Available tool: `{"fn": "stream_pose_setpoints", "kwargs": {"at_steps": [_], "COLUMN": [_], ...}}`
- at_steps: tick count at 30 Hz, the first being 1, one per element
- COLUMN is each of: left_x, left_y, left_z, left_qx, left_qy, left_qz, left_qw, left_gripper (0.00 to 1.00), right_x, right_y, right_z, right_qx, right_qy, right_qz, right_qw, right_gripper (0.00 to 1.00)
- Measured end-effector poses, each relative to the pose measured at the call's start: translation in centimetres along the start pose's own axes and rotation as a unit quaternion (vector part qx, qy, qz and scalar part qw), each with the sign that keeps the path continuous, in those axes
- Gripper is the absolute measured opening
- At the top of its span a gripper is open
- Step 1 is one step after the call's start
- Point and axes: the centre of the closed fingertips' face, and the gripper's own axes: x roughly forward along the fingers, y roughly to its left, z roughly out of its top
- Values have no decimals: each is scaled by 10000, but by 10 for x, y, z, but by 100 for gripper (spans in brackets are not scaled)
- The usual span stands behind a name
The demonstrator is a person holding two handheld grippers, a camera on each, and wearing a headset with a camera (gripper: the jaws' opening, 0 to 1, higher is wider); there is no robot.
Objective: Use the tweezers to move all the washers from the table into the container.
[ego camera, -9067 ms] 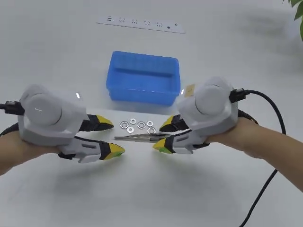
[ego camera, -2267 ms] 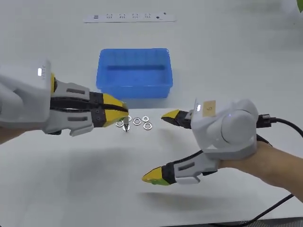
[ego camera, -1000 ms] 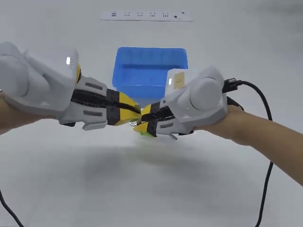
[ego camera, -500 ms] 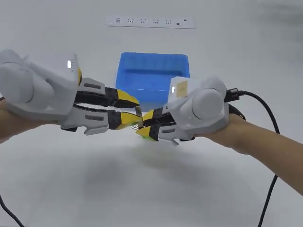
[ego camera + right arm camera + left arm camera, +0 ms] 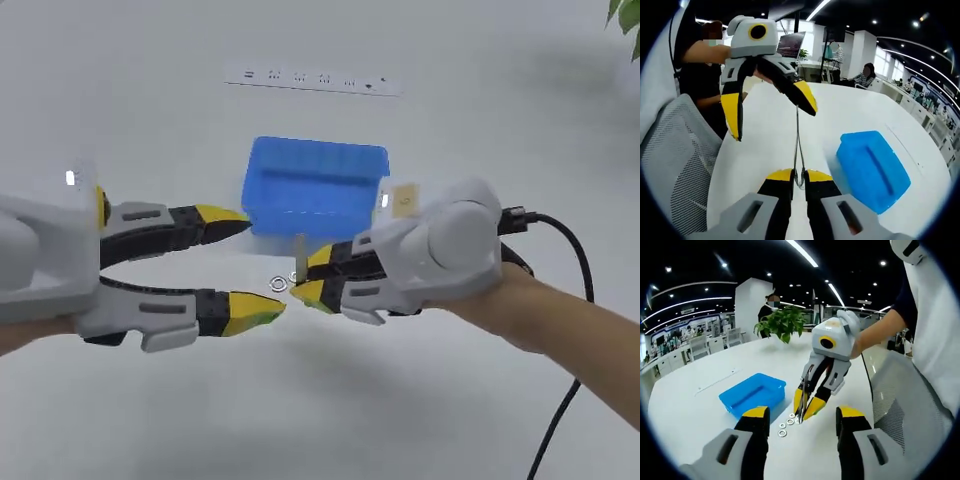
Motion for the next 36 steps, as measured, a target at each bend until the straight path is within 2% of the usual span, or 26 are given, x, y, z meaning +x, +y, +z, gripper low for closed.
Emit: {"fn": "stream_pose_setpoints", "kwargs": {"at_steps": [2, 3, 4, 6, 8, 10, 16, 19, 22, 26, 31, 34, 36], "left_x": [-4, -6, -7, -10, -14, -16, -25, -29, -34, -41, -50, -57, -60], "left_y": [-5, -6, -8, -11, -16, -18, -20, -19, -16, -15, -9, -4, -2], "left_z": [-2, -2, -4, -12, -18, -20, -27, -31, -36, -46, -54, -55, -56], "left_qx": [-170, -320, -423, -406, -406, -468, -678, -770, -877, -980, -1089, -1171, -1196], "left_qy": [-132, -284, -312, -255, -194, -255, -383, -457, -494, -444, -332, -313, -267], "left_qz": [134, 266, 308, 446, 494, 580, 906, 1055, 1189, 1266, 1414, 1537, 1582], "left_qw": [9997, 9987, 9981, 9979, 9978, 9969, 9928, 9904, 9878, 9861, 9834, 9807, 9798], "left_gripper": [68, 78, 87, 98, 98, 99, 100, 100, 100, 100, 100, 100, 100], "right_x": [-4, -5, -9, -13, -20, -25, -40, -42, -37, -24, 5, 19, 26], "right_y": [-1, -2, -4, -6, -11, -16, -41, -56, -75, -100, -131, -143, -145], "right_z": [2, 2, 4, 7, 12, 18, 52, 63, 65, 58, 28, 10, 2], "right_qx": [-52, -71, -96, -131, -195, -209, -89, 10, 46, 125, 493, 764, 890], "right_qy": [23, 36, 40, 29, 10, -47, -508, -689, -710, -677, -527, -416, -399], "right_qz": [-26, -47, -73, -101, -153, -194, -412, -489, -557, -648, -760, -822, -794], "right_qw": [10000, 10000, 9999, 9999, 9997, 9996, 9978, 9964, 9959, 9955, 9945, 9928, 9921], "right_gripper": [10, 10, 10, 10, 10, 10, 10, 10, 10, 10, 9, 9, 9]}}
